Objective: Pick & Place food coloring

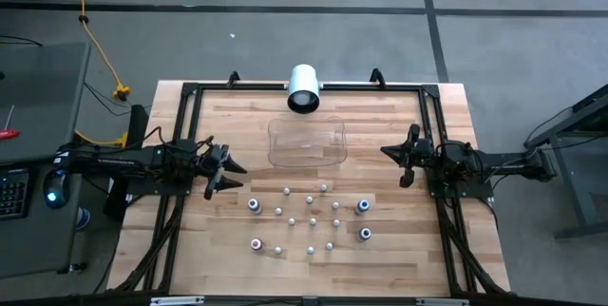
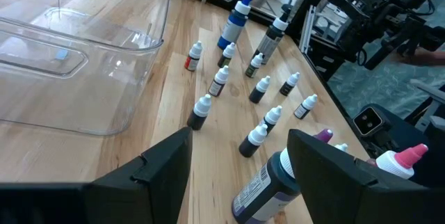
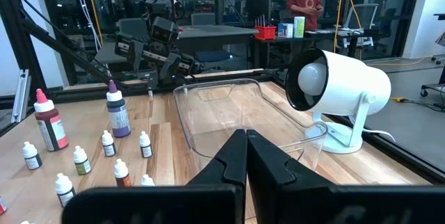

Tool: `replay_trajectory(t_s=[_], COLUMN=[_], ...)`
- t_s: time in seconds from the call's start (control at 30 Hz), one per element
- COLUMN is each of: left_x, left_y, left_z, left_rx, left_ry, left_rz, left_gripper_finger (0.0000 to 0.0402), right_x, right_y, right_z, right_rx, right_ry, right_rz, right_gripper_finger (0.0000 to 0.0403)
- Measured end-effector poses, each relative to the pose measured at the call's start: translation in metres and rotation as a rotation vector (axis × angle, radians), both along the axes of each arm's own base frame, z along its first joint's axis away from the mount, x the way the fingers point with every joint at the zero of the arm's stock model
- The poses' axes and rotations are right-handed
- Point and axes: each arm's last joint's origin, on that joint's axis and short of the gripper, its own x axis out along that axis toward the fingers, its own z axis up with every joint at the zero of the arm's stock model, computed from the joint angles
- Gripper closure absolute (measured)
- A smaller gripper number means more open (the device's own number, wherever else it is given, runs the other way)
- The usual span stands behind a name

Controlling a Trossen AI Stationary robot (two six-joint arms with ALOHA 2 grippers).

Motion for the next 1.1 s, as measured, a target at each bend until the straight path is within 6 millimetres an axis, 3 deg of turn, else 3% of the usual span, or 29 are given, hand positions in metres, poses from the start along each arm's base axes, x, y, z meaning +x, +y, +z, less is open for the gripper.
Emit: replay_trajectory(t_s=[0.67,1.1], left_x=[0.0000,0.0000], left_y=[0.0000,0.0000], left_z=[-0.0001,0.0000], left_rx=[0.000,0.000], left_ry=[0.001,0.000], left_rz=[0.000,0.000], left_gripper_finger=[0.0167,0.0167], right_x=[-0.0002,0.0008], right_y=[-0.0009,0.0049], right_z=[0.0003,0.0012], right_rx=[0.003,0.083], right_ry=[-0.003,-0.026], right_rz=[-0.030,0.173], right_gripper_finger=[0.0402,0.0402])
